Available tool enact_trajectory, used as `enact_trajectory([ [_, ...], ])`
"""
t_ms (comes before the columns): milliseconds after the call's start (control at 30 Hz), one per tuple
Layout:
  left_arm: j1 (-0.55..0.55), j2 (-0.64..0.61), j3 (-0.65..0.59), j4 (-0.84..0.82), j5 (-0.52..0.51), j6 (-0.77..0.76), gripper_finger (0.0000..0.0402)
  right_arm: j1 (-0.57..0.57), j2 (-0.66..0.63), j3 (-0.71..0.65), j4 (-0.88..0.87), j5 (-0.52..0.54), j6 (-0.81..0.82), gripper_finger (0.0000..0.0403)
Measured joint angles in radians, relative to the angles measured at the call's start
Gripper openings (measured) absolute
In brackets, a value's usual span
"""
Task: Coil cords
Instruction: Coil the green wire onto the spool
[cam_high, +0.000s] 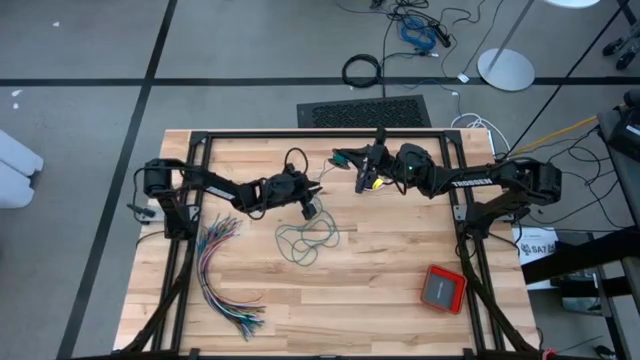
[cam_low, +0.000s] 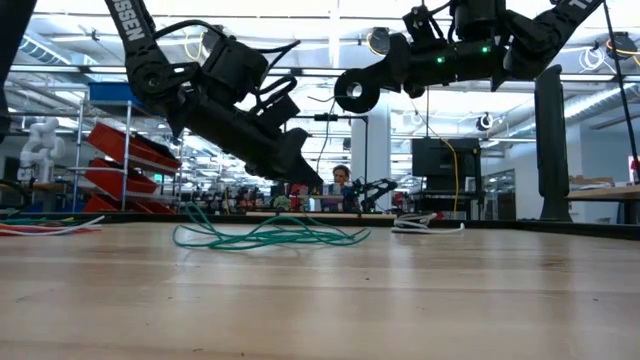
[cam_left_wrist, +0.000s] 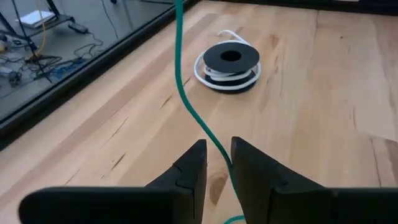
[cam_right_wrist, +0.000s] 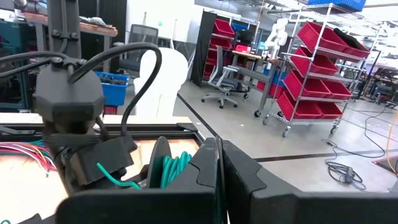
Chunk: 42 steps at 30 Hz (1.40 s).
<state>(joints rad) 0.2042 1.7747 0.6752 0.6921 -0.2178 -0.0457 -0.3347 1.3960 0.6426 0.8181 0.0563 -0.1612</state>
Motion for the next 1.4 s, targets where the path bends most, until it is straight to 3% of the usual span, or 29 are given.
enact_trajectory([
  [167, -0.031, 0.004, 0.000, 0.022, -0.120, -0.001, 0.0037, 0.000, 0.000, 0.000, 0.000, 0.000, 0.000, 0.0000],
  [267, -0.036, 0.004, 0.006, 0.043, -0.138, 0.002, 0.0009, 0.000, 0.000, 0.000, 0.000, 0.000, 0.003, 0.0000],
  [500, -0.018, 0.014, 0.087, -0.047, -0.168, 0.027, 0.0003, 0.000, 0.000, 0.000, 0.023, 0.000, 0.033, 0.0000],
  [933, -0.038, 0.200, 0.361, -0.214, -0.075, 0.054, 0.0001, 0.011, 0.047, 0.000, 0.031, 0.094, 0.097, 0.0000],
  [1133, -0.077, 0.201, 0.418, -0.231, -0.077, 0.089, 0.0000, 0.016, 0.113, 0.001, 0.038, 0.131, 0.088, 0.0000],
  [1400, -0.094, 0.190, 0.481, -0.372, -0.111, 0.113, 0.0000, 0.013, 0.154, 0.000, 0.010, 0.129, 0.081, 0.0000],
])
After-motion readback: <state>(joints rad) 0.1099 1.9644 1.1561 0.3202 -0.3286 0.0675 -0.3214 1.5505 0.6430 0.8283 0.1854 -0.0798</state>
